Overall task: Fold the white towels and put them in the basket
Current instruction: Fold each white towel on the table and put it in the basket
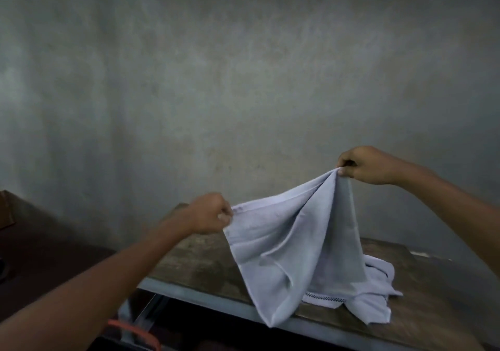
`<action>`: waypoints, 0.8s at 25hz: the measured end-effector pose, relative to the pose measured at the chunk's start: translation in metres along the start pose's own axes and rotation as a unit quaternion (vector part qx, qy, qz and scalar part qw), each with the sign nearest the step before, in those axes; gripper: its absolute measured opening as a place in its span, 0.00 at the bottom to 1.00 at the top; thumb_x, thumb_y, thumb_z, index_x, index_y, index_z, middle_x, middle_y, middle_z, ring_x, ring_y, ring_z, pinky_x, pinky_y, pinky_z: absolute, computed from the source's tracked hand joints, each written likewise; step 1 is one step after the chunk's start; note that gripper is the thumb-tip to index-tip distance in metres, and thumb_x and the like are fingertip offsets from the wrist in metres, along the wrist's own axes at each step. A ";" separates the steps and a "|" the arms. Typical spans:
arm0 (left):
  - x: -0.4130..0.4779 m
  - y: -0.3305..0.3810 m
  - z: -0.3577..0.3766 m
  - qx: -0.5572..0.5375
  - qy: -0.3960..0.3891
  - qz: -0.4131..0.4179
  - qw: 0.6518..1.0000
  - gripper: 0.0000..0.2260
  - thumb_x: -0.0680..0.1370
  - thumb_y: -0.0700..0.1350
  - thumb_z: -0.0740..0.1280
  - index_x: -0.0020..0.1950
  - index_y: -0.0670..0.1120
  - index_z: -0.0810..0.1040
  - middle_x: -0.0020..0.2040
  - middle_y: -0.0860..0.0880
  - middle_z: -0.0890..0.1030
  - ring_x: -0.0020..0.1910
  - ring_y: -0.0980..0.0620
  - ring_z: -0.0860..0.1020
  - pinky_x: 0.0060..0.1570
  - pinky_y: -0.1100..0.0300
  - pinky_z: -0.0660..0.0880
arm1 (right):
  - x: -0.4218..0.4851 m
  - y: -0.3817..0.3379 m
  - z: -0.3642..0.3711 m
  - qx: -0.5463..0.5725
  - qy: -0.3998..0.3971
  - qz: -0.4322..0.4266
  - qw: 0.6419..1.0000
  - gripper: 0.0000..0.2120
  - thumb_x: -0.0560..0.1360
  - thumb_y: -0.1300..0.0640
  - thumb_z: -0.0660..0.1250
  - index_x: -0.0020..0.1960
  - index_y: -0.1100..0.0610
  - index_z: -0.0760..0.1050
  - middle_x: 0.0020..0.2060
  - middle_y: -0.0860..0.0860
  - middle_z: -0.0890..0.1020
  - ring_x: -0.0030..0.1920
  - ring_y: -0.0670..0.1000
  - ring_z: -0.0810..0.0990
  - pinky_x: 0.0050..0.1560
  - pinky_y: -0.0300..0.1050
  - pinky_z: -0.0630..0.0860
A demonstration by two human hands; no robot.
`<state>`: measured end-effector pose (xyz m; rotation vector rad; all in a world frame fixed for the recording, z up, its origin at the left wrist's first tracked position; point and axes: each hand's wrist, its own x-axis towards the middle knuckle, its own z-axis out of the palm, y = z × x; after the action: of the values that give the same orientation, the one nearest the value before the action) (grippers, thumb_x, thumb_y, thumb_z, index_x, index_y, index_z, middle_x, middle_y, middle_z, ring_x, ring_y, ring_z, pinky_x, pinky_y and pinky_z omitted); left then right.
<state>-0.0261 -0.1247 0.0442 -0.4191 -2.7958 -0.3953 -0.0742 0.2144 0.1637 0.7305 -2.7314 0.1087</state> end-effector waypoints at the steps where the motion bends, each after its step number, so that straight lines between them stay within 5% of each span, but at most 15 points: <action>1: -0.004 0.002 0.027 -0.003 -0.028 -0.016 0.999 0.13 0.70 0.48 0.64 0.48 0.46 0.84 0.49 0.47 0.83 0.48 0.49 0.80 0.51 0.59 0.75 | -0.001 -0.004 0.004 -0.007 -0.011 -0.011 1.000 0.07 0.75 0.59 0.65 0.49 0.61 0.80 0.44 0.55 0.82 0.44 0.51 0.76 0.42 0.40 0.66; 4: -0.011 0.014 0.091 -0.064 -0.054 -0.031 0.996 0.15 0.67 0.48 0.61 0.45 0.48 0.85 0.47 0.47 0.83 0.44 0.53 0.80 0.49 0.62 0.75 | 0.000 -0.012 0.015 -0.024 -0.039 -0.038 0.998 0.09 0.76 0.58 0.65 0.51 0.61 0.79 0.47 0.55 0.82 0.44 0.49 0.74 0.42 0.39 0.64; 8: -0.002 0.036 0.133 -0.193 0.012 0.031 0.981 0.19 0.68 0.36 0.56 0.46 0.46 0.85 0.39 0.49 0.80 0.39 0.59 0.70 0.45 0.77 0.64 | 0.000 -0.013 0.014 -0.009 -0.041 -0.049 0.998 0.08 0.75 0.58 0.66 0.50 0.61 0.80 0.46 0.55 0.83 0.44 0.50 0.76 0.44 0.40 0.67; 10: 0.001 0.049 0.143 -0.194 0.007 0.054 0.979 0.19 0.71 0.32 0.57 0.50 0.45 0.84 0.37 0.56 0.70 0.42 0.62 0.65 0.46 0.74 0.64 | 0.001 -0.010 0.012 0.001 -0.038 -0.044 0.998 0.08 0.75 0.57 0.66 0.49 0.60 0.80 0.45 0.54 0.82 0.44 0.49 0.76 0.45 0.40 0.68; 13: 0.003 0.060 0.159 -0.175 0.021 0.078 0.981 0.18 0.74 0.31 0.60 0.58 0.47 0.81 0.40 0.55 0.63 0.45 0.54 0.67 0.47 0.64 0.68 | 0.002 -0.007 0.008 0.018 -0.038 -0.034 0.999 0.07 0.75 0.56 0.67 0.49 0.59 0.80 0.41 0.51 0.81 0.42 0.49 0.76 0.43 0.41 0.68; 17: 0.003 0.067 0.165 -0.139 0.062 -0.062 0.986 0.21 0.77 0.39 0.58 0.70 0.47 0.68 0.54 0.43 0.67 0.47 0.38 0.74 0.52 0.50 0.74 | 0.001 -0.005 0.003 0.032 -0.030 -0.032 0.999 0.06 0.75 0.57 0.67 0.47 0.58 0.80 0.38 0.50 0.80 0.38 0.47 0.75 0.37 0.36 0.68; 20: 0.012 0.066 0.138 -0.171 0.124 -0.188 0.959 0.18 0.75 0.42 0.60 0.65 0.45 0.71 0.55 0.42 0.67 0.53 0.39 0.73 0.58 0.48 0.71 | -0.002 -0.003 0.007 0.032 -0.045 -0.027 0.998 0.06 0.75 0.57 0.67 0.47 0.58 0.81 0.37 0.48 0.80 0.36 0.44 0.75 0.37 0.34 0.69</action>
<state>-0.0486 -0.0183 -0.0648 0.0980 -2.5501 -0.9522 -0.0733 0.2113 0.1565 0.8471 -2.8021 0.1538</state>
